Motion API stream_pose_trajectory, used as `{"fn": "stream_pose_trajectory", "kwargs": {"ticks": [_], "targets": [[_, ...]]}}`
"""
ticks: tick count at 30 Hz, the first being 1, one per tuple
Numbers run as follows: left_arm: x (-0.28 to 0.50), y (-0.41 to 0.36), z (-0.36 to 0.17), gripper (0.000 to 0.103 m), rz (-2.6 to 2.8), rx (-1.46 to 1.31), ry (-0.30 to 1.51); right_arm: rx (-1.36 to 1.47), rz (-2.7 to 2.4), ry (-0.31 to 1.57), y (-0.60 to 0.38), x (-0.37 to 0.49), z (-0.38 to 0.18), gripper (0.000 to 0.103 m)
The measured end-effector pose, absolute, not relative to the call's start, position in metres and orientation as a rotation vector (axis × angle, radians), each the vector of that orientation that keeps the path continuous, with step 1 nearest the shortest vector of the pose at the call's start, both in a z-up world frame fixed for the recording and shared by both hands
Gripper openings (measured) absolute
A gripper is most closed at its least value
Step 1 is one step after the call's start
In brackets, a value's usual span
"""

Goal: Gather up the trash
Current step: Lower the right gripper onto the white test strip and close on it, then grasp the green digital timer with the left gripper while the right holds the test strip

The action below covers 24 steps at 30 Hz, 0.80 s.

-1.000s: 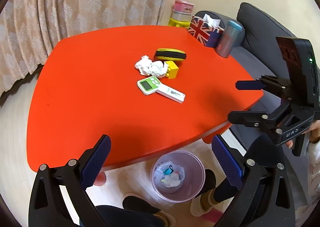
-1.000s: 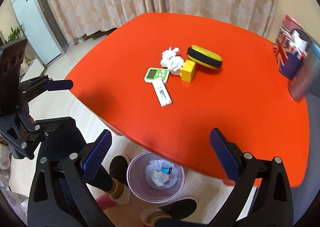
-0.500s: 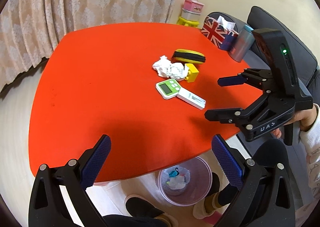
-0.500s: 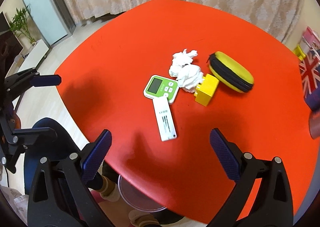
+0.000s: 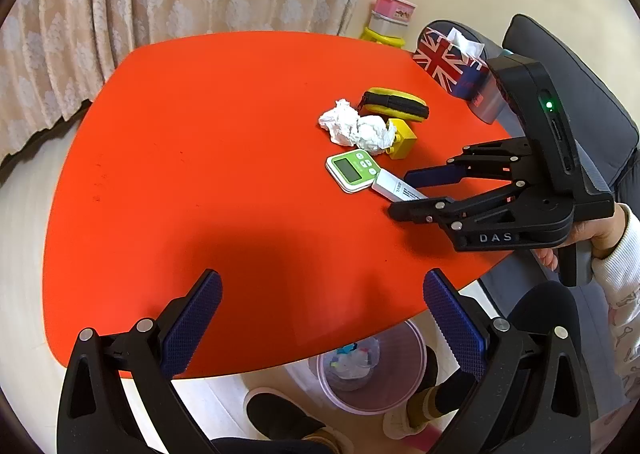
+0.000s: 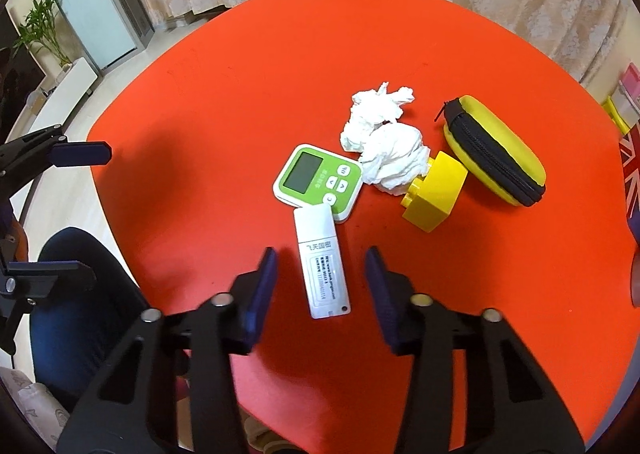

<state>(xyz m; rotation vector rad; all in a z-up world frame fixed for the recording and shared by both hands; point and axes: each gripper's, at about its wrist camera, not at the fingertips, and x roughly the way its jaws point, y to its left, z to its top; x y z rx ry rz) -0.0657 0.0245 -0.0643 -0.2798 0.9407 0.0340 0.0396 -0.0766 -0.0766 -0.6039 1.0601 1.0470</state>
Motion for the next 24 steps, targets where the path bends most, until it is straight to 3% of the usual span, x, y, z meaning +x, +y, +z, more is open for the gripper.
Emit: {"fn": "stream_pose_trajectory", "kwargs": {"ticks": [5, 24], "targets": [[-0.065, 0.024, -0.065, 0.097, 0.031, -0.281, 0.941, -0.613, 1.044, 1.048, -0.078, 0.039, -0.078, 0.02], [-0.031, 0.009, -0.057, 0.097, -0.021, -0.217, 0.95, -0.465, 0.949, 1.061, -0.132, 0.052, -0.048, 0.019]]}}
